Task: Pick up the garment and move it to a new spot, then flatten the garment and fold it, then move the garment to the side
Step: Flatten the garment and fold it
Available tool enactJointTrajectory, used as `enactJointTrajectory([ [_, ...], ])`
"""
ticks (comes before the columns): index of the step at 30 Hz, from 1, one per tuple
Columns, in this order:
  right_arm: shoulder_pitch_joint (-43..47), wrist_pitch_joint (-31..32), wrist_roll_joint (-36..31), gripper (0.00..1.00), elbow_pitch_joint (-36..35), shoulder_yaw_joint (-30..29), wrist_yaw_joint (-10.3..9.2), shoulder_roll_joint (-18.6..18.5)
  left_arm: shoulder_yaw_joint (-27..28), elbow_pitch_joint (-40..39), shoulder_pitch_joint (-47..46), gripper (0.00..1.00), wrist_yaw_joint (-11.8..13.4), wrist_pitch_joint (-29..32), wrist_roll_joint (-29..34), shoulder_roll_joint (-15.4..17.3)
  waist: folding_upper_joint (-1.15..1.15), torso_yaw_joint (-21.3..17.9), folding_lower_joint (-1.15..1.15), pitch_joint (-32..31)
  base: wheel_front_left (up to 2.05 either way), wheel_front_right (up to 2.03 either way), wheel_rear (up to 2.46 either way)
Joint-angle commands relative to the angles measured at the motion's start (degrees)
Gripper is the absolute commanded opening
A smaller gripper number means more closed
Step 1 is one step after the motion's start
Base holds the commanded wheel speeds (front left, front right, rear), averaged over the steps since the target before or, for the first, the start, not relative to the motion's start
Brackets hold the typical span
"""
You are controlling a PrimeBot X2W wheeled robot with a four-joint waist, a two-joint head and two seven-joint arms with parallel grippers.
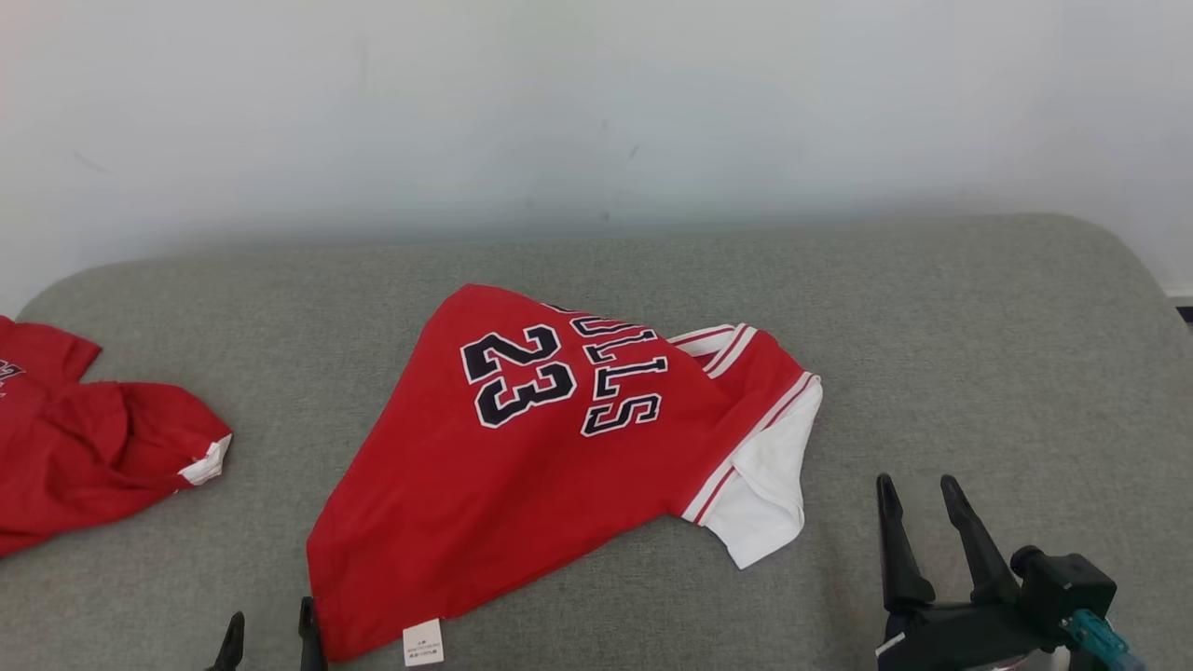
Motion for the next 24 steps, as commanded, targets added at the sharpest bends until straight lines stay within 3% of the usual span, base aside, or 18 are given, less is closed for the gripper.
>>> enactJointTrajectory([
  [1, -0.29, -0.02, -0.81, 1.0, -0.58, 0.22, -0.12, 0.03, 0.04, -0.8, 0.75, 1.0, -0.28, -0.19, 0.82, -0.34, 0.0, -0.53, 0.0, 0.04, 0.0, 0.0, 0.0],
  [12, 0.34, -0.02, -5.8, 1.0, -3.07, 2.15, -0.12, 0.38, -0.99, -5.55, 3.05, 1.0, 0.06, -0.19, 6.26, -0.66, 0.0, -2.98, 0.0, -0.21, 0.0, 0.0, 0.0],
  [24, 3.22, -0.02, -7.65, 1.0, -0.99, 2.6, -0.13, 1.72, -2.41, -6.29, 5.93, 1.0, 1.03, -0.19, 5.91, -0.64, 0.0, -3.31, 0.0, -1.33, 0.0, 0.0, 0.0],
])
